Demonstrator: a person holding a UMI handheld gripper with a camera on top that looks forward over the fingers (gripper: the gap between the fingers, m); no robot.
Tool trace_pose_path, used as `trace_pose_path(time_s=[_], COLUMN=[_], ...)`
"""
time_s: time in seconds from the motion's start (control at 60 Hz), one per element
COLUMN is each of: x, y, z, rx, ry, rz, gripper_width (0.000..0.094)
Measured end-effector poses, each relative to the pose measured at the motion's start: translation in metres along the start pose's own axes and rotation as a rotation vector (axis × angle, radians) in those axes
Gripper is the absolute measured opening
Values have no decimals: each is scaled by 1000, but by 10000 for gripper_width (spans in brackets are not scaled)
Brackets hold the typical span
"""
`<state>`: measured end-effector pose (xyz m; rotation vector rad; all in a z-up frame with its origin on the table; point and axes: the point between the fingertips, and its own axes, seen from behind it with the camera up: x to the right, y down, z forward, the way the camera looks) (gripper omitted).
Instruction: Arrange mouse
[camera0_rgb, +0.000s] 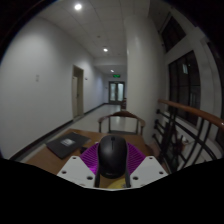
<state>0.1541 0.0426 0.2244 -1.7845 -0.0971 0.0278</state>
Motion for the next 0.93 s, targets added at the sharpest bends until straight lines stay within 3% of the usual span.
trace_pose_path(time_s=[0.183,0.4,0.45,0.467,0.6,0.7,0.933], x=[84,97,97,97,93,93,100], y=[134,246,245,245,248,234,232], z=[-3,0,5,4,2,-18,-121], rx=[-233,-421,-395,-404,-459,-450,-429], ry=[141,153,143,139,77,42,-68], rz=[1,42,70,73,114,83,38], gripper_width=[341,358,350,406,543,876,851])
